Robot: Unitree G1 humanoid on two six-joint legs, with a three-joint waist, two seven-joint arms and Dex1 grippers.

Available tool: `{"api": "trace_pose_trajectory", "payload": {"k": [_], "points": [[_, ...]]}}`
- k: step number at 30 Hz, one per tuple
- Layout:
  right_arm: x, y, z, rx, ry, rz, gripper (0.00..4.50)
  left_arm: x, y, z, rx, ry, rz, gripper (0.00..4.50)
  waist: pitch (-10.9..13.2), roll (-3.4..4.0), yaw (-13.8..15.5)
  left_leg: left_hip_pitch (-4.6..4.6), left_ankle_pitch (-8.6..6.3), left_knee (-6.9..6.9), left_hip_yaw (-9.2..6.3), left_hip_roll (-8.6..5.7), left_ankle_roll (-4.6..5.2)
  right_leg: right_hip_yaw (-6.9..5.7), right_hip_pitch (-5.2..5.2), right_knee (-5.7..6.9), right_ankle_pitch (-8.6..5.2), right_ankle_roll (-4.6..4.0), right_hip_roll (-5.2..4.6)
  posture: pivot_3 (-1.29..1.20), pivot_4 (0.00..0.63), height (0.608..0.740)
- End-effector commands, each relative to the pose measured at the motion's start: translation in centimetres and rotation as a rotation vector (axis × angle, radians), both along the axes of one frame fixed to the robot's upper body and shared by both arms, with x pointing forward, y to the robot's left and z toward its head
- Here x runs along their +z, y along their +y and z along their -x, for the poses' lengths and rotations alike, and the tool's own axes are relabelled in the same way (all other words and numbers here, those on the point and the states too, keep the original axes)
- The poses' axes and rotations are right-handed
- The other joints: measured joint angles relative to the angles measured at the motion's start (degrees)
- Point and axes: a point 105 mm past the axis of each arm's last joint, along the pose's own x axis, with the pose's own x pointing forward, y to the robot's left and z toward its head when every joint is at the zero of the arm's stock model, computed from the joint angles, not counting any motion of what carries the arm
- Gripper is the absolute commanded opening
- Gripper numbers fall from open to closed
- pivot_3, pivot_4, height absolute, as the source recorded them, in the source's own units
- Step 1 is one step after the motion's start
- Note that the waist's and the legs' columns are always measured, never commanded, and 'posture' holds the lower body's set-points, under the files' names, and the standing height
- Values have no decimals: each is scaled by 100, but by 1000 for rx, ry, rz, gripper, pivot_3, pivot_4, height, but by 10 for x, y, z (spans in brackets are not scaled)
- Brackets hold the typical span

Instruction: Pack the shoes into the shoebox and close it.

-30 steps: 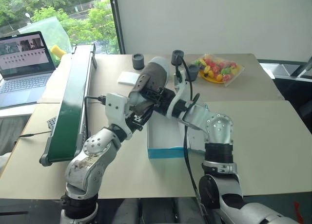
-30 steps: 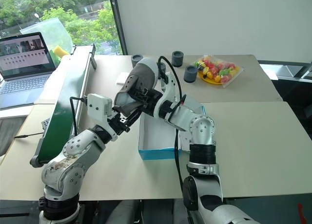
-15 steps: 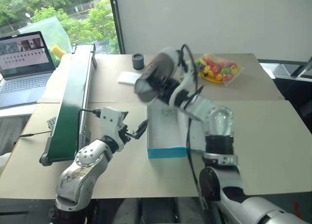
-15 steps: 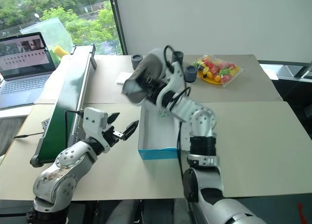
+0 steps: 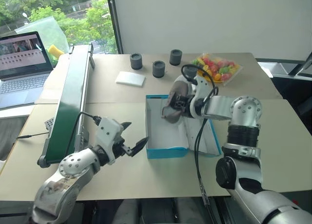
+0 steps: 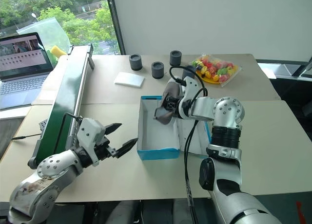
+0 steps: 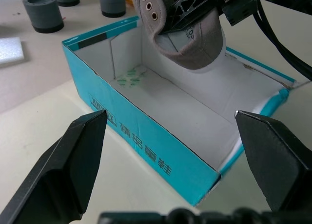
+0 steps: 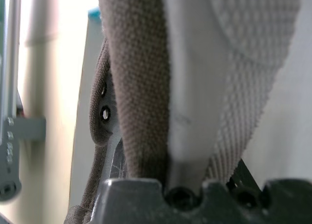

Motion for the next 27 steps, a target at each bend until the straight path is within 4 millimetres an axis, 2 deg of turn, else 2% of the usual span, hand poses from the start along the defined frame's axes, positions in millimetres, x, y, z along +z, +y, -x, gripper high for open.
{"api": "trace_pose_trajectory", "payload": {"k": [1, 3, 7, 16, 18, 19, 21, 22, 27], "points": [[-2, 10, 15, 112, -16, 40, 619, 16, 1, 6, -48, -66, -6, 4473, 0, 0, 3, 4, 0, 0, 1, -1, 0, 0, 5, -3, 0, 0, -1, 0, 150, 740], [-16, 8, 23, 149, 14, 113, 619, 17, 2, 5, -54, -68, -13, 4473, 0, 0, 15, 2, -1, 0, 3, -1, 1, 0, 6, -8, 0, 2, -1, 0, 150, 740], [-32, 3, 27, 169, 64, 195, 619, 19, -3, 6, -66, -74, -8, 4473, 0, 0, 14, 0, -1, 0, 23, -1, 1, -1, 6, -10, 1, 3, -1, 0, 150, 740], [-28, 3, 20, 154, 75, 206, 619, 18, -8, 9, -63, -73, 7, 4473, 0, -1, -3, 5, -2, 0, 65, 10, 4, 10, 7, -9, 3, 3, 8, 0, 150, 740], [-25, 6, 19, 151, 72, 188, 1453, 18, -8, 9, -60, -71, 10, 4500, 0, -1, -4, 5, -2, 0, 70, 10, 4, 15, 5, -9, 5, 4, 8, 0, 150, 740], [-24, 8, 18, 148, 73, 173, 1633, 18, -8, 9, -59, -71, 10, 4500, 0, -1, -1, 6, -2, 0, 71, 11, 4, 15, 5, -9, 5, 4, 9, 0, 150, 740], [-22, 11, 17, 143, 70, 157, 2310, 18, -8, 9, -57, -71, 10, 4500, 0, -1, 8, 5, -3, 0, 71, 12, 5, 15, 4, -9, 5, 4, 10, 0, 150, 740], [-21, 13, 17, 144, 71, 151, 2790, 18, -8, 9, -56, -71, 10, 4500, 0, -1, 9, 4, -3, 0, 72, 11, 5, 15, 3, -10, 5, 4, 10, 0, 150, 740], [-11, 20, 14, 144, 39, 133, 4364, 18, -7, 9, -56, -72, 10, 4500, 0, -1, 9, 5, -3, 0, 73, 11, 5, 17, 4, -10, 7, 6, 9, 0, 150, 740]]}}
